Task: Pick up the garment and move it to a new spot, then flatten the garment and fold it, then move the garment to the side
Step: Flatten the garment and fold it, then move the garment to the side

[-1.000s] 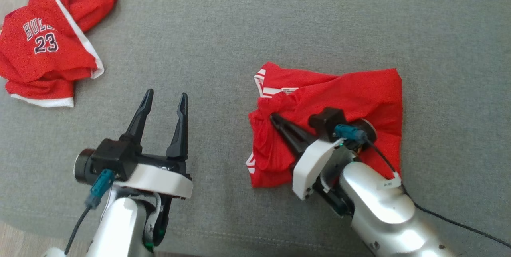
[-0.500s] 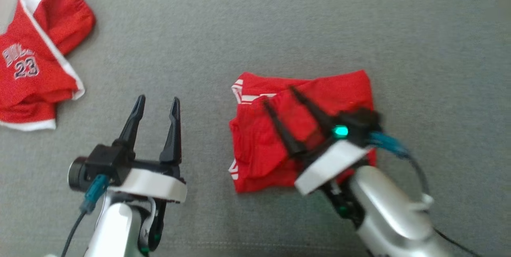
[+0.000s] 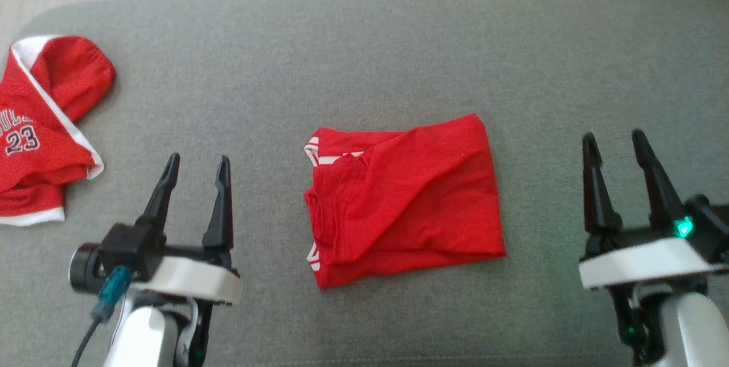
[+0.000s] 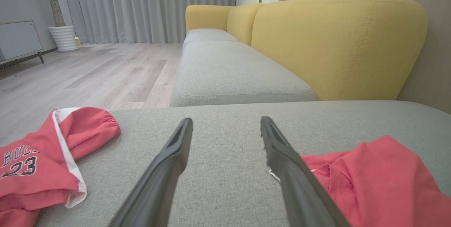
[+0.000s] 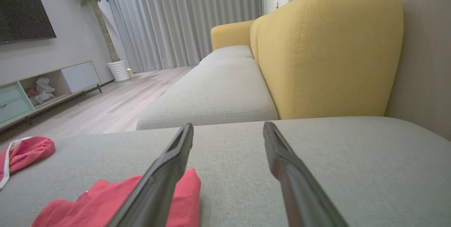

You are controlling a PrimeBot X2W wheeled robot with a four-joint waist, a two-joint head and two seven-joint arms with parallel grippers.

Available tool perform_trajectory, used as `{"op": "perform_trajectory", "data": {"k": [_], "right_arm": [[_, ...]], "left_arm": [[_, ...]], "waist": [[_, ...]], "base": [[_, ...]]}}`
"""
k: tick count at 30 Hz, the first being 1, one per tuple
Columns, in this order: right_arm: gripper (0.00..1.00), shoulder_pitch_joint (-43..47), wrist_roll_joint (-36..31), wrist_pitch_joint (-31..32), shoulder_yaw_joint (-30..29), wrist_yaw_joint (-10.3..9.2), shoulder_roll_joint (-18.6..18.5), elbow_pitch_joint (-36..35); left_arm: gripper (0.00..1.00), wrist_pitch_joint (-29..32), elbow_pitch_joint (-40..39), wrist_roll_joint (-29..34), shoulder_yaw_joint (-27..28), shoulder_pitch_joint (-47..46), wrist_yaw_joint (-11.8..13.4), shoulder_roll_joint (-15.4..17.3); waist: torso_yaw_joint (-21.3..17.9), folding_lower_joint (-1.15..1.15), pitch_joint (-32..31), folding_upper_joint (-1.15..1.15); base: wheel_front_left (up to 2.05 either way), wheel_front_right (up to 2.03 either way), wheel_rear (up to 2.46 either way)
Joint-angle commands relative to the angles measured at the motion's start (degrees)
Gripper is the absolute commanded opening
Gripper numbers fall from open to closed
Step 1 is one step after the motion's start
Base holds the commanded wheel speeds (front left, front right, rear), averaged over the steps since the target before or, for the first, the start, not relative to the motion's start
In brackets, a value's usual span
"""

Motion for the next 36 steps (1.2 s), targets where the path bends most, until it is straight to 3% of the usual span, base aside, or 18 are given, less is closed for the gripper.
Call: {"op": "perform_trajectory", "data": {"k": [1,16,36], "right_arm": [[1.00,0.5,-0.8,0.8,0.3,0.43,-0.2,-3.3],[1.00,8.4,-1.4,5.1,-0.3,0.43,0.0,-8.3],[1.00,9.7,-1.1,6.1,0.5,0.43,0.8,-7.9]], "left_arm": [[1.00,-0.5,-2.5,-0.4,2.2,0.2,0.4,1.3],[1.00,2.0,-5.1,-1.3,1.9,7.2,1.4,2.6],[1.00,3.8,-6.8,-1.6,1.3,8.3,2.7,3.3]], "waist": [[-0.4,0.00,-1.2,0.00],[-0.7,0.00,-6.4,0.00],[0.2,0.00,-6.8,0.00]], "base": [[0.00,0.00,0.00],[0.00,0.00,0.00],[0.00,0.00,0.00]]}}
